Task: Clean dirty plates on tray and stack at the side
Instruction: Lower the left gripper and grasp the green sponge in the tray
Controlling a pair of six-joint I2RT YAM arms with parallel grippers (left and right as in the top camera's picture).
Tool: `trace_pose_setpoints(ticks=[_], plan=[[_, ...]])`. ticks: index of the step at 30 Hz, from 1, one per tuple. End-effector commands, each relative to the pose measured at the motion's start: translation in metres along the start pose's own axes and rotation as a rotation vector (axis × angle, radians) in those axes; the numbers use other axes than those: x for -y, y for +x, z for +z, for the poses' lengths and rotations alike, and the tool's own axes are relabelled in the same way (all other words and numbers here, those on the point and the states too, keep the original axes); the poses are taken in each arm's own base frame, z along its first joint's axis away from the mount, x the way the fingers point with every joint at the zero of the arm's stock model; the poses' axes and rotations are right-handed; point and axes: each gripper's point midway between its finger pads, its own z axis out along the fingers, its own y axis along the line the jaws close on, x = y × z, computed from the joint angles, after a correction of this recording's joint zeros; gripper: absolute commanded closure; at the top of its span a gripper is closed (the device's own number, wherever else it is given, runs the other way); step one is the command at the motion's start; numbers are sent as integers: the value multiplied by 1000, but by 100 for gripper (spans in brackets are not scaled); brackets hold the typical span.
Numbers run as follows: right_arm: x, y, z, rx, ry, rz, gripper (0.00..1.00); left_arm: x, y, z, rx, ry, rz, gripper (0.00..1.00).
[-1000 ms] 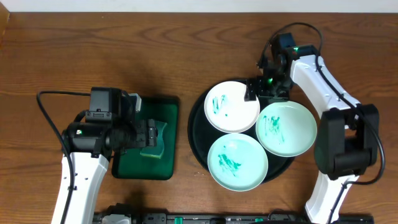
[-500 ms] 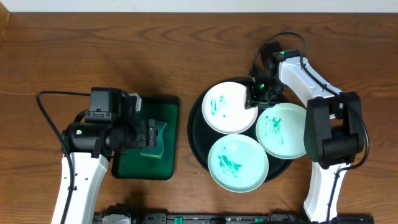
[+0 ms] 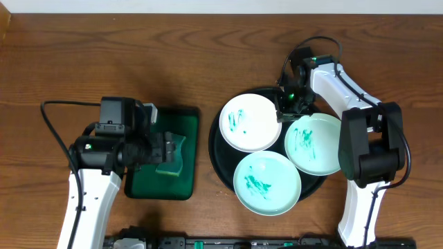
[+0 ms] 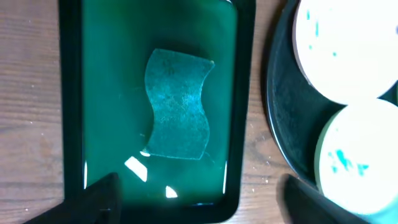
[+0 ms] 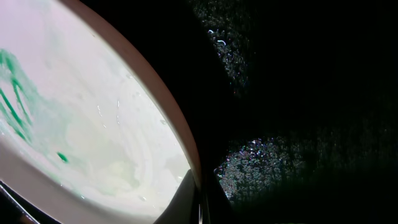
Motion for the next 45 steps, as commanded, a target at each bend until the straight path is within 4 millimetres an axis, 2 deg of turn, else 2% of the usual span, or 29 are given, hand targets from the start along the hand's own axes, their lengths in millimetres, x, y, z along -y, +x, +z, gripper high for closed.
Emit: trace_pose_setpoints(ticks=[1, 2, 4, 5, 6, 7, 8, 9, 10, 11, 12, 14, 17, 18, 20, 22, 27, 30, 31, 32, 33, 38, 41, 43, 44, 45], plan=[[-5, -2, 2, -4, -17, 8, 99, -10, -7, 10, -21, -59, -56, 5], [-5, -2, 2, -4, -17, 8, 99, -11, -8, 16, -39, -60, -59, 10], [-5, -2, 2, -4, -17, 8, 99, -13, -5, 31, -99, -60, -69, 31], [-5, -2, 2, -5, -17, 5, 99, -12, -3, 37, -129, -53, -68, 31], [-5, -2, 2, -5, -17, 2, 99, -13, -1, 44, -162, -51, -73, 25], [-5, -2, 2, -5, -17, 1, 99, -15, 3, 52, -202, -58, -81, 28], [-5, -2, 2, -5, -17, 2, 99, -17, 6, 60, -236, -63, -88, 37], [-5, -2, 2, -5, -17, 2, 99, -19, 10, 68, -275, -69, -96, 41], [-5, -1, 2, -5, -17, 2, 99, -23, 17, 79, -331, -78, -106, 29], [-5, -1, 2, -5, -17, 2, 99, -25, 21, 86, -367, -83, -112, 23], [-5, -1, 2, -6, -17, 2, 99, -26, 24, 92, -395, -86, -110, 24], [-5, -1, 2, -8, -17, 3, 99, -30, 32, 105, -455, -90, -98, 41], [-5, 0, 2, -12, -16, 4, 99, -33, 36, 116, -491, -90, -86, 42], [-5, 0, 2, -12, -16, 4, 99, -33, 37, 118, -497, -88, -78, 48], [-5, 0, 2, -12, -16, 4, 99, -34, 36, 122, -501, -86, -66, 46], [-5, 0, 2, -12, -16, 4, 99, -34, 33, 125, -484, -84, -63, 25], [-8, 1, 2, -15, -35, -7, 99, -34, 17, 133, -417, -75, -46, 25], [-8, 1, 2, -17, -34, -13, 99, -33, 12, 135, -391, -72, -42, 30], [-8, 2, 2, -17, -34, -17, 99, -33, 11, 135, -387, -72, -40, 27], [-8, 2, 2, -18, -34, -21, 99, -33, 8, 136, -376, -71, -39, 4], [-8, 2, 2, -17, -34, -21, 99, -33, 8, 137, -374, -71, -39, 2], [-8, 1, 2, -15, -35, -22, 99, -33, 12, 135, -393, -69, -46, 2], [-8, 1, 2, -13, -35, -22, 99, -21, 15, 134, -407, 19, 34, 16], [-8, 1, 2, -14, -35, -22, 99, -12, 15, 134, -407, 76, 70, 21], [-8, 1, 2, -15, -35, -22, 99, -10, 15, 134, -406, 95, 83, 28], [-8, 1, 2, -15, -35, -21, 99, -10, 15, 134, -405, 95, 83, 28]])
